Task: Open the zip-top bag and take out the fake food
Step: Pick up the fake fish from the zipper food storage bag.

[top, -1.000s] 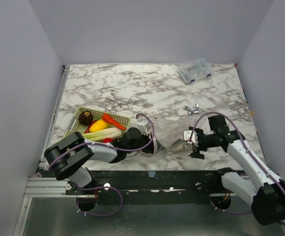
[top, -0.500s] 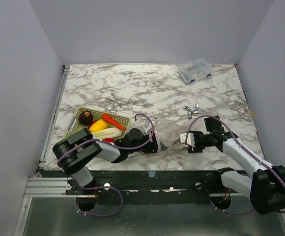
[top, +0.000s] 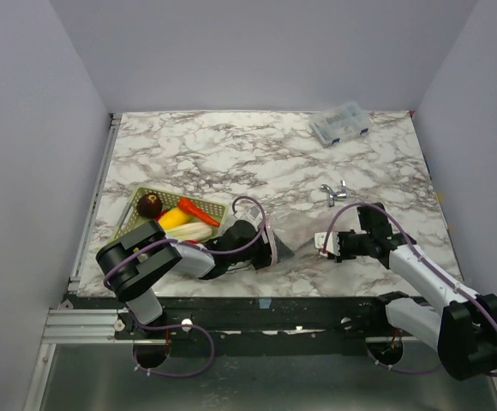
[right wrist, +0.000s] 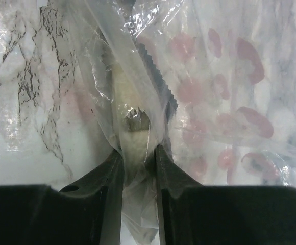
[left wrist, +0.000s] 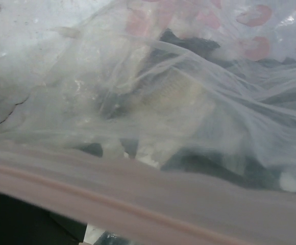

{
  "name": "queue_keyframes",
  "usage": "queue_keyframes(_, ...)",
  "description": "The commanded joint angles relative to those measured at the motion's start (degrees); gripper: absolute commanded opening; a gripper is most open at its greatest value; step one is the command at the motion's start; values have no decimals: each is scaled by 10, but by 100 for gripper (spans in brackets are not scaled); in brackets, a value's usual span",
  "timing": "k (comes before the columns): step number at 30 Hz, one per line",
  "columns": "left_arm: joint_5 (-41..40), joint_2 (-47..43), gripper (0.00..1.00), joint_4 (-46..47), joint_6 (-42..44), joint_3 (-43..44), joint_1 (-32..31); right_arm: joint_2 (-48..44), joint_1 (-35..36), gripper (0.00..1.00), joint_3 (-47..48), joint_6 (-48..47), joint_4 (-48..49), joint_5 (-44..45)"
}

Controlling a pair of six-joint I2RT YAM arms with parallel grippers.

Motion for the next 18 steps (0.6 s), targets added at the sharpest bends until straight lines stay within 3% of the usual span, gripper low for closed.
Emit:
queue_keyframes(1,-36,12,66,-70,-46,19,-2,-8,4,16,-12,43,-18,-19)
queue_keyframes(12,-26,23,61,33,-90,1,5,-9,5,14,22,77,-37,-76)
queue_keyframes(18,-27,33,44,82,-120,-18,8,-14,4,14,19,76,-39,-85)
